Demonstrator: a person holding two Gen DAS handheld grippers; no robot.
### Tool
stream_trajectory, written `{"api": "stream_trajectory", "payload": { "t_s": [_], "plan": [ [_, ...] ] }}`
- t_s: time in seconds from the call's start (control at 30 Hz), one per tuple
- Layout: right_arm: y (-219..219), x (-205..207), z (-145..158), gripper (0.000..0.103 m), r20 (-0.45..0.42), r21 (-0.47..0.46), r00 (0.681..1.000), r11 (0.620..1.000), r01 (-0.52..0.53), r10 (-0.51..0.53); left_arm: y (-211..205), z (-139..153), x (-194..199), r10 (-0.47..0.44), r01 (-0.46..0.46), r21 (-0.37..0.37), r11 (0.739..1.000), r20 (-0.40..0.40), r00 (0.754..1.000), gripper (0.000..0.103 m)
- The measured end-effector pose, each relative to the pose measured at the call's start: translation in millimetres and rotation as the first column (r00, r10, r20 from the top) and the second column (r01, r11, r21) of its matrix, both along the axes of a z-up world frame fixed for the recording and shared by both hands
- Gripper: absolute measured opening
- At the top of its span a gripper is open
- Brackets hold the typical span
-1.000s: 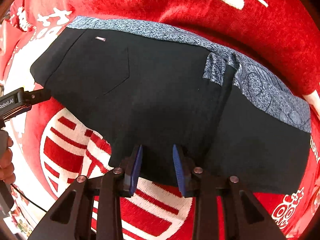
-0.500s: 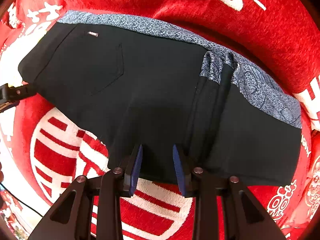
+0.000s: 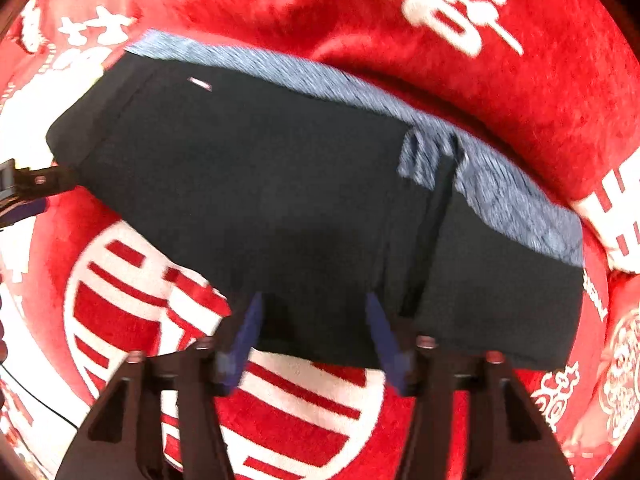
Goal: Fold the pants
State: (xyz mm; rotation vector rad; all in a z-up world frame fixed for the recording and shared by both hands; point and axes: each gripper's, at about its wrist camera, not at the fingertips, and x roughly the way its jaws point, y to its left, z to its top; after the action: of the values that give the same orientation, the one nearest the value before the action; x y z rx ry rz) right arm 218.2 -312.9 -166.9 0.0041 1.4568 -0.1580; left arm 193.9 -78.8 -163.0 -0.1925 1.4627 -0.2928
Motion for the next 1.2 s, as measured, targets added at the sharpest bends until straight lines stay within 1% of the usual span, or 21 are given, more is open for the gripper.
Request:
{"api": "stream_trajectory", "payload": {
  "t_s": [0.07,0.13,0.17,0.23,0.4,0.5,0.6,0.63,0.7,0.73,0.8,0.83,0.87,0.9,0.93,0.97,1.0,1.1,1.13,1.17,1.2],
  "plan": [
    [5.5,1.5,-13.0,0.066,-0.038,0.015,0.999,1.0,-0.028,0.028,2.2,-7.3,3.3,0.03,-0.031,-0.016,0.999,-0.009,0.999,0.103],
    [8.5,-1.5,-30.7,0.068,-0.071,0.041,0.997,0.999,-0.023,0.026,4.3,-12.9,5.0,0.059,-0.06,-0.022,0.998,-0.018,0.998,0.103],
    [9.7,-1.9,-31.1,0.07,-0.052,0.037,0.998,0.999,-0.033,0.034,5.3,-12.5,5.0,0.073,-0.074,-0.032,0.997,-0.01,0.997,0.103],
    [17.0,-1.5,-33.1,0.076,-0.053,0.028,0.996,0.997,-0.068,0.069,6.5,-11.1,4.7,0.072,-0.072,-0.059,0.996,0.004,0.997,0.103],
    [21.8,-3.6,-36.7,0.079,-0.04,0.033,0.994,0.995,-0.097,0.099,11.9,-14.2,7.4,0.081,-0.081,-0.152,0.985,-0.005,0.997,0.103],
    [18.2,-4.1,-36.7,0.079,-0.029,0.053,0.996,0.995,-0.084,0.085,15.6,-16.7,9.1,0.108,-0.109,-0.23,0.967,-0.016,0.994,0.103],
    [16.5,-3.2,-36.2,0.079,-0.023,0.062,0.997,0.995,-0.079,0.08,10.9,-12.5,11.4,0.117,-0.121,-0.343,0.932,-0.032,0.993,0.103],
    [15.3,-2.9,-35.0,0.079,-0.022,0.065,0.997,0.995,-0.077,0.078,5.8,-8.4,12.3,0.112,-0.11,-0.35,0.93,-0.014,0.994,0.103],
    [10.0,-2.9,-34.0,0.079,-0.015,0.076,0.997,0.995,-0.07,0.072,-2.7,-7.1,14.4,0.087,-0.076,-0.305,0.949,0.023,0.996,0.103],
    [3.9,-2.4,-30.5,0.079,-0.012,0.081,0.997,0.994,-0.069,0.07,-5.0,-11.0,15.8,0.085,-0.076,-0.274,0.959,0.021,0.996,0.103],
    [0.8,-2.1,-28.3,0.079,-0.01,0.092,0.998,0.994,-0.066,0.068,-0.1,-20.0,19.0,0.138,-0.135,-0.258,0.957,-0.006,0.99,0.103],
    [-0.8,-1.8,-26.9,0.079,-0.01,0.099,0.998,0.993,-0.065,0.066,3.7,-22.4,20.9,0.18,-0.179,-0.27,0.946,-0.02,0.983,0.103],
    [-9.0,-1.7,-22.6,0.079,-0.011,0.111,0.998,0.992,-0.063,0.064,3.6,-19.2,21.9,0.207,-0.203,-0.262,0.943,-0.015,0.978,0.101],
    [-15.5,0.1,-19.0,0.079,-0.012,0.129,0.998,0.99,-0.053,0.055,0.4,-15.6,23.5,0.216,-0.21,-0.218,0.953,0.003,0.976,0.088],
    [-25.1,4.9,-10.5,0.079,-0.011,0.145,0.999,0.989,-0.039,0.041,-8.0,-13.7,25.9,0.19,-0.185,-0.124,0.975,0.023,0.982,0.072],
    [-33.0,8.3,-1.8,0.079,-0.006,0.157,1.0,0.987,-0.02,0.022,-15.1,-12.2,26.7,0.157,-0.156,-0.036,0.987,0.047,0.986,0.061],
    [-41.6,13.5,7.0,0.079,0.002,0.169,1.0,0.986,0.003,-0.003,-22.4,-10.5,26.0,0.112,-0.115,0.048,0.992,0.078,0.991,0.043],
    [-64.1,31.6,35.7,0.079,0.039,0.224,0.997,0.973,0.052,-0.062,-36.5,-0.5,17.4,0.003,-0.026,0.14,0.99,0.16,0.987,0.034],
    [-67.4,40.0,43.1,0.079,0.031,0.235,0.998,0.971,0.052,-0.061,-43.6,4.1,12.5,-0.051,0.015,0.181,0.983,0.196,0.979,0.033],
    [-69.2,48.1,48.6,0.079,0.019,0.234,0.999,0.971,0.041,-0.047,-54.7,10.1,4.1,-0.123,0.063,0.237,0.97,0.247,0.961,0.033],
    [-69.1,58.6,57.5,0.079,0.025,0.232,0.999,0.973,0.017,-0.023,-60.6,14.0,-1.8,-0.168,0.091,0.271,0.958,0.278,0.946,0.032]
  ]
}}
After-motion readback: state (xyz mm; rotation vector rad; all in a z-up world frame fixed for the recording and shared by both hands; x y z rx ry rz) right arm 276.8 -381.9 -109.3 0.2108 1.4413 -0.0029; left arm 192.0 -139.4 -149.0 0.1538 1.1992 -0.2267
